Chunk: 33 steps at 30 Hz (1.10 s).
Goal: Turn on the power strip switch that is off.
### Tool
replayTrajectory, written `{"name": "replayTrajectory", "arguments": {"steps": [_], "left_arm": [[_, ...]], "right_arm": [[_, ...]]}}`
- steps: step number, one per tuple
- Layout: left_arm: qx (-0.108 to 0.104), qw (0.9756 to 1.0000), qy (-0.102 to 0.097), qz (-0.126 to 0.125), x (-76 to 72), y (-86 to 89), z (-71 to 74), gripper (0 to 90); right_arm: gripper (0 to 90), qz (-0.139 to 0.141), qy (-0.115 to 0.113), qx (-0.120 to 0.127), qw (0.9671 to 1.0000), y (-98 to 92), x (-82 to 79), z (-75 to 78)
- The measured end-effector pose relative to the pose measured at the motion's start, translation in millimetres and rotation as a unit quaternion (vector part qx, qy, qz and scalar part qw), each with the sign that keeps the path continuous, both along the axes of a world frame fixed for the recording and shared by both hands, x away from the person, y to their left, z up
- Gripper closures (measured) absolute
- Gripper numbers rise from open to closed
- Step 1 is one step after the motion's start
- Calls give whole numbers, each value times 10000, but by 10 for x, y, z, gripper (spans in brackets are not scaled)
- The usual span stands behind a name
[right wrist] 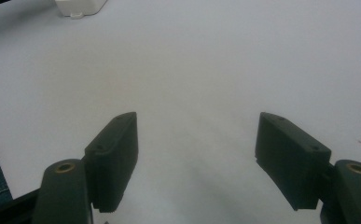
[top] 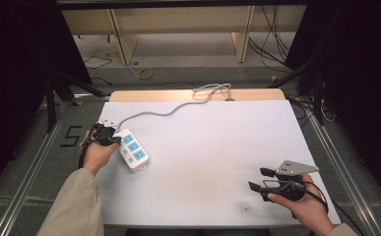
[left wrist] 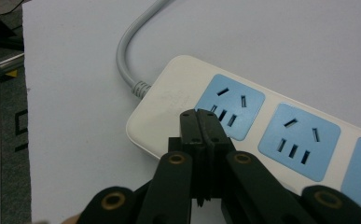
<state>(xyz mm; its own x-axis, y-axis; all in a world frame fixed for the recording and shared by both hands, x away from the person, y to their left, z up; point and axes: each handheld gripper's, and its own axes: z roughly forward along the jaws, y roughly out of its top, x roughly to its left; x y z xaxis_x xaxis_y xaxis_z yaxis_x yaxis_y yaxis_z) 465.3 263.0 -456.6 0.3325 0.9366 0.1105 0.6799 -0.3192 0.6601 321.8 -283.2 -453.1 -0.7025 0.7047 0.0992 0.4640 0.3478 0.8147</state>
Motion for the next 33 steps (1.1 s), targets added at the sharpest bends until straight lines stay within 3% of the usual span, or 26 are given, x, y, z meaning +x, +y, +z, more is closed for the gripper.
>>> {"name": "replayTrajectory", "arguments": {"steps": [33], "left_arm": [[150, 9991, 345, 184, 60, -82, 23, 900]], "right_arm": [[303, 44, 5, -25, 10000, 3, -13, -5]]}}
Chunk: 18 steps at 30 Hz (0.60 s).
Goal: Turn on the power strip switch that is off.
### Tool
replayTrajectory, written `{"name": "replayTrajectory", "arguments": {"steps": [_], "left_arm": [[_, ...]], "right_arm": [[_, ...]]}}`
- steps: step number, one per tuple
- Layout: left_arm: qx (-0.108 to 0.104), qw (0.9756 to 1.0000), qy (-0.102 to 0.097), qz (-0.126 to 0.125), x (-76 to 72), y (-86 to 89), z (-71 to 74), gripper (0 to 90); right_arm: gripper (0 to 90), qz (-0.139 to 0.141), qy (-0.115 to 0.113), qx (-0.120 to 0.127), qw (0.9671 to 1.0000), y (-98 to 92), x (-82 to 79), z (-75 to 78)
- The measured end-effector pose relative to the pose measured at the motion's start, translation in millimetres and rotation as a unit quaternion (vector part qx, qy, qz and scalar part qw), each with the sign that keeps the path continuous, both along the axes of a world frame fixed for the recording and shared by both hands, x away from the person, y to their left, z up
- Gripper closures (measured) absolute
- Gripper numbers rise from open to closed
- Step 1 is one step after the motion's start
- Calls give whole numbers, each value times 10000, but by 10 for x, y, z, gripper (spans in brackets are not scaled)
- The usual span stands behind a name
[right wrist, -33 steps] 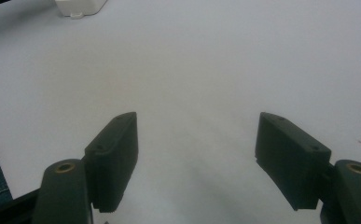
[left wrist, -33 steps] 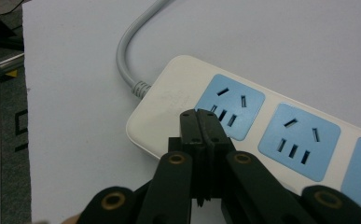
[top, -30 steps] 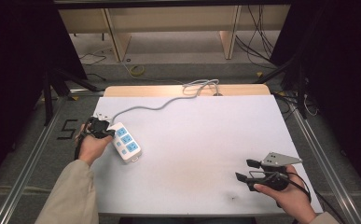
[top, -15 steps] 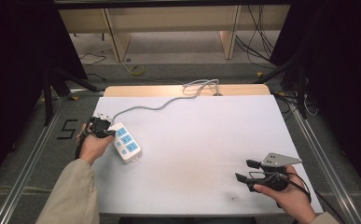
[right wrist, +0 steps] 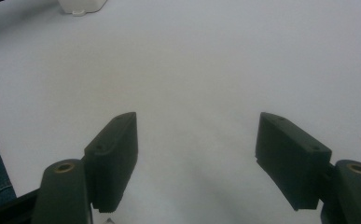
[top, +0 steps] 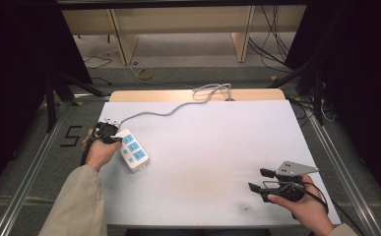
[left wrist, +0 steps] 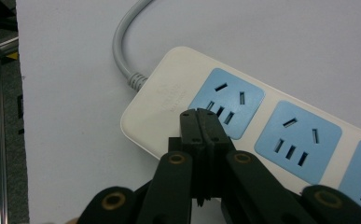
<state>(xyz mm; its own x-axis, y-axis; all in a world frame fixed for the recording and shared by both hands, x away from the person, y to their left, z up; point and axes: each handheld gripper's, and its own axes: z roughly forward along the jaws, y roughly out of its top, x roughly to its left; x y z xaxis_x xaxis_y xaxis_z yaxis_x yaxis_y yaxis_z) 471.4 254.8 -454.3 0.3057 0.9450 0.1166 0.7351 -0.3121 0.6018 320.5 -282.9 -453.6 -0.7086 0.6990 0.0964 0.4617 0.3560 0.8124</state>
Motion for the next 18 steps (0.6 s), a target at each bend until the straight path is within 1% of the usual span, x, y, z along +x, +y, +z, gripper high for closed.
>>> {"name": "replayTrajectory", "arguments": {"steps": [7, 18], "left_arm": [[-66, 9999, 43, 72, 11, 4, 1, 900], [-44, 10000, 52, 65, 14, 1, 0, 900]], "right_arm": [[303, -2, 9, -2, 10000, -1, -3, -1], [303, 4, 3, -3, 10000, 3, -4, -1]]}}
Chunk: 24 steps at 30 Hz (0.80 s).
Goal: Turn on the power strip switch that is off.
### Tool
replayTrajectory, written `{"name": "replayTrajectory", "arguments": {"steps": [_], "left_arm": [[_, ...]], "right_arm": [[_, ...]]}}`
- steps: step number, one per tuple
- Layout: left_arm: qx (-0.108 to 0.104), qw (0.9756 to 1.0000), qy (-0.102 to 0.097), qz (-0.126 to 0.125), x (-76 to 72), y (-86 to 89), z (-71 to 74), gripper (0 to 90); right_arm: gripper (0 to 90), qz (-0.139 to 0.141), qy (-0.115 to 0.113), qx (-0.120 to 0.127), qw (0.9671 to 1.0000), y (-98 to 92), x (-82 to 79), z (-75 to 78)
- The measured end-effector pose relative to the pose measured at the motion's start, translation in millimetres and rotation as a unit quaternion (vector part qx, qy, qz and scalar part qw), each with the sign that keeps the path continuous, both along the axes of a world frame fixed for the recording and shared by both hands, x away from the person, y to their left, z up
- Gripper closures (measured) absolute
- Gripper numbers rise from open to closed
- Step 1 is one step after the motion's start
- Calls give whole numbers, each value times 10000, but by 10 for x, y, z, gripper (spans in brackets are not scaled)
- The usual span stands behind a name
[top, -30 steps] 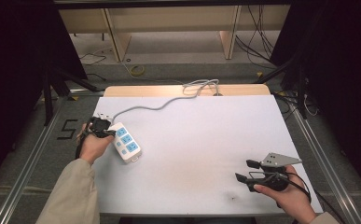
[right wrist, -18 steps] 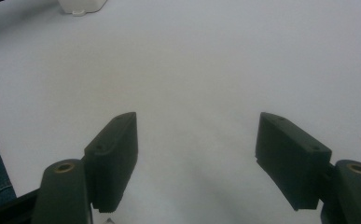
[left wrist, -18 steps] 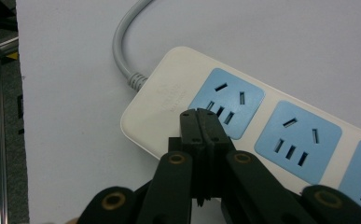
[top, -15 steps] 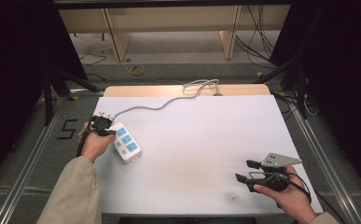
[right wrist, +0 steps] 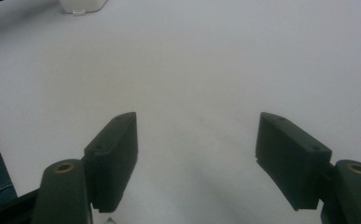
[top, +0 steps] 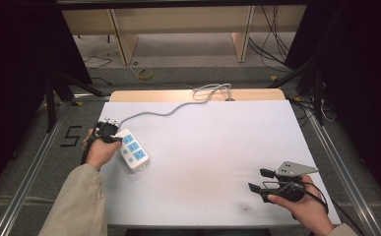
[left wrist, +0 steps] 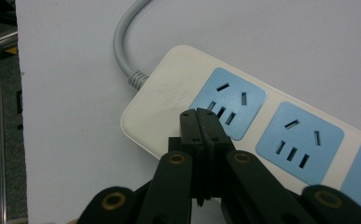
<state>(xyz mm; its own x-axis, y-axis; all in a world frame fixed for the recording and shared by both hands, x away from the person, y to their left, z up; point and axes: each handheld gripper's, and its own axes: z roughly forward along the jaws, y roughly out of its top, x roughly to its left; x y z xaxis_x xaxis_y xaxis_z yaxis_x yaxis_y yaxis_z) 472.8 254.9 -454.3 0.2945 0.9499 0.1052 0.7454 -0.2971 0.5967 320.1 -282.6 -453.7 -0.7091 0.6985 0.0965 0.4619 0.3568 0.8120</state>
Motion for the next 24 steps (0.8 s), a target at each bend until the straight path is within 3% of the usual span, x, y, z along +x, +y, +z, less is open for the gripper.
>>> {"name": "replayTrajectory", "arguments": {"steps": [17, 24], "left_arm": [[-1, 10000, 19, -11, 4, 2, -7, 900], [-120, 9999, -22, -15, -2, 29, -12, 900]], "right_arm": [[302, 1, -1, 6, 10000, -1, 0, 0], [303, 2, -3, 7, 10000, -5, 2, 1]]}}
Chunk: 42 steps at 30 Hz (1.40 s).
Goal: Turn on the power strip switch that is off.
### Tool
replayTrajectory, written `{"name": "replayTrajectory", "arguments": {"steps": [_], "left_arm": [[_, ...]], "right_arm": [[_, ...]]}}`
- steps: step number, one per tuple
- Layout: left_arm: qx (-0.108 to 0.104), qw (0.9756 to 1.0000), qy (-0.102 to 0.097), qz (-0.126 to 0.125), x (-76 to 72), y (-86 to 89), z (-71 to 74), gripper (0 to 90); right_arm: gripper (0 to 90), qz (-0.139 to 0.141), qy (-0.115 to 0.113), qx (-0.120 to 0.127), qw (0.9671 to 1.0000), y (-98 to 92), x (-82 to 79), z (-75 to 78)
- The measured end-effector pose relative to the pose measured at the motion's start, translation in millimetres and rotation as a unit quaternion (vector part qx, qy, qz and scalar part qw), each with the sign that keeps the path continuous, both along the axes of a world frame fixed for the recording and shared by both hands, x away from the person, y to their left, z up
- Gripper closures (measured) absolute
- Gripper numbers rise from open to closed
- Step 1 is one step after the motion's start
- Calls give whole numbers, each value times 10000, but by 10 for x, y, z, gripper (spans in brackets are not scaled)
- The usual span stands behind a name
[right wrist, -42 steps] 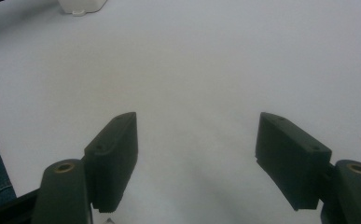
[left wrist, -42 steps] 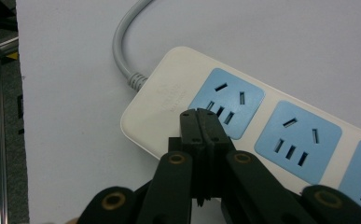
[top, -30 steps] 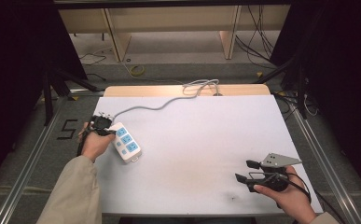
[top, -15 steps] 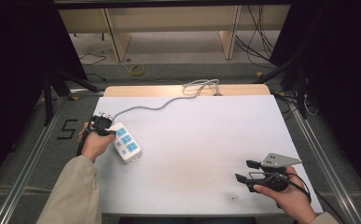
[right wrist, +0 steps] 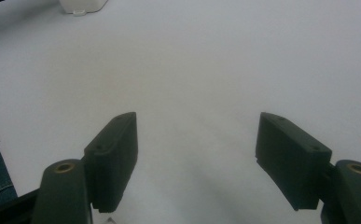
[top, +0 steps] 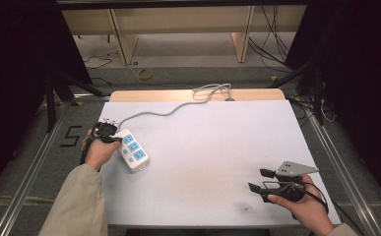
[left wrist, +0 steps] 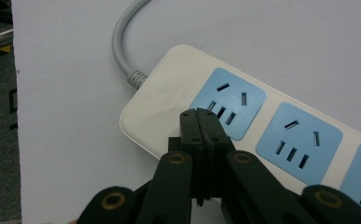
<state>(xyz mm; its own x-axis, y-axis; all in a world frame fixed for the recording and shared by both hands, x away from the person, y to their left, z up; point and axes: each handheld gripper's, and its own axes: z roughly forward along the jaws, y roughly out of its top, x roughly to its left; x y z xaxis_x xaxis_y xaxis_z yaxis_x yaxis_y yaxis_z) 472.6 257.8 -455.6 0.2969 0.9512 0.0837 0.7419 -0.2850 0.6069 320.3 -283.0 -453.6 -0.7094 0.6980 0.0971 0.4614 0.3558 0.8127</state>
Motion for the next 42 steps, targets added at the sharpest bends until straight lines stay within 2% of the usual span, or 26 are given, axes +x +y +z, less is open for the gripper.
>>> {"name": "replayTrajectory", "arguments": {"steps": [5, 8, 20, 21, 25, 30, 32, 38, 42], "left_arm": [[67, 9999, -42, -102, -8, 0, -3, 899], [-9, 9999, -60, -81, -12, 15, -8, 899], [88, 9998, -153, -130, -17, 7, -4, 892], [92, 9997, -191, -115, -18, 3, -3, 843], [240, 9988, -382, -203, -38, -11, 28, 796], [74, 9978, -616, -219, -65, -29, 86, 726], [26, 9975, -663, -235, -83, -39, 104, 673], [-329, 9959, -779, -312, -134, -71, 162, 487], [-351, 9947, -839, -485, -181, -160, 188, 372]], "right_arm": [[302, -14, 8, 5, 10000, -1, -5, 5], [303, -9, -3, 11, 10000, -2, -3, 5], [303, -26, -5, 23, 10000, -4, -4, 9], [303, -21, -11, 20, 10000, -5, -3, 9], [303, -23, -13, 31, 10000, -7, -2, 8], [303, -21, -18, 18, 10000, -5, -4, 10], [303, -24, -19, 15, 10000, -5, -4, 11], [303, -21, -24, 21, 10000, -6, -5, 11], [303, -25, -32, 33, 10000, -9, -7, 14]]}}
